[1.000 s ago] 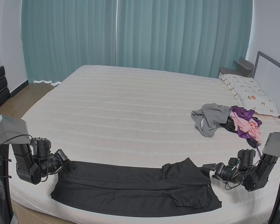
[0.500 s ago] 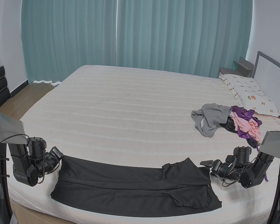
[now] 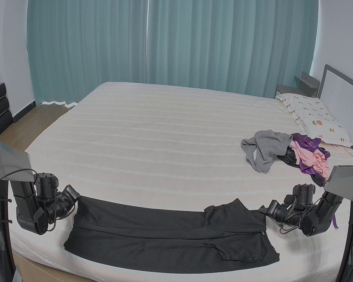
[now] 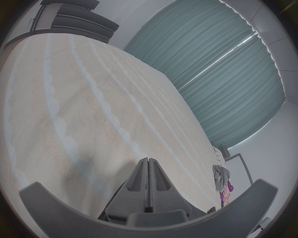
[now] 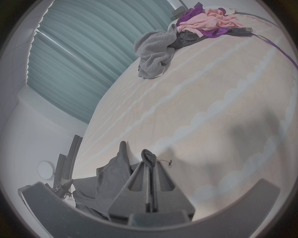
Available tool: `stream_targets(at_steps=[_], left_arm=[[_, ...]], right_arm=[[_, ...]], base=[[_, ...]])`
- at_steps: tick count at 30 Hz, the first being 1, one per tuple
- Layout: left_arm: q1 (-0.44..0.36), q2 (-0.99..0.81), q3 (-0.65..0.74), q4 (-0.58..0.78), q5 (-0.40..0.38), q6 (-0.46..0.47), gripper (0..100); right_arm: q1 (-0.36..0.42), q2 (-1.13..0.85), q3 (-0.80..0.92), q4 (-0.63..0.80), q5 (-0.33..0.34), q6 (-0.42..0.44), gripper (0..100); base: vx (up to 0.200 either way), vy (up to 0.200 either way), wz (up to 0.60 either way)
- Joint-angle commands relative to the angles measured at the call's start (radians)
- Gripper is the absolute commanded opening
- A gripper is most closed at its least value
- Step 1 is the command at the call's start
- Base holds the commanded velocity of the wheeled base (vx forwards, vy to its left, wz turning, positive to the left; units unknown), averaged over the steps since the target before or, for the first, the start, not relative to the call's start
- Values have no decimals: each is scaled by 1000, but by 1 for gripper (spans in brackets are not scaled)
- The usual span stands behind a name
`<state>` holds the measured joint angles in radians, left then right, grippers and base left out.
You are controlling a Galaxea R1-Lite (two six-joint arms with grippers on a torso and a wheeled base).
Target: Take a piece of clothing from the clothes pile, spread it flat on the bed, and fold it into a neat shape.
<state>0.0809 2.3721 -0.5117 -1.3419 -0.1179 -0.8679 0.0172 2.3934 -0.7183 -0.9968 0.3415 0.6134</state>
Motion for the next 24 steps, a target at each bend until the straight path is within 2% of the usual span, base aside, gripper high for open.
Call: stream_targets(at_steps=[1,4,12,13,14,24], left_arm=[[0,2,-2,0,0,0,0],[0,1,-2,0,-2,0,0],[2,-1,2,0,-3,0,0],[2,-1,2,1,-3,0,0],[2,-1,2,1,-5,0,100],[17,-17,16,0,-5,-5,100]], right_arm=[[-5,0,-1,0,1,0,0],[-30,-2,-3,-2,-1,-1,0],[-33,-2,3,-2,1,-4,0],[-31,-3,7,-2,1,-6,100],[-31,-7,8,-3,1,-4,100],[-45,-56,31,-28,14,2,100]], base=[[0,0,0],[0,0,0],[0,0,0],[0,0,0],[0,0,0],[0,0,0]])
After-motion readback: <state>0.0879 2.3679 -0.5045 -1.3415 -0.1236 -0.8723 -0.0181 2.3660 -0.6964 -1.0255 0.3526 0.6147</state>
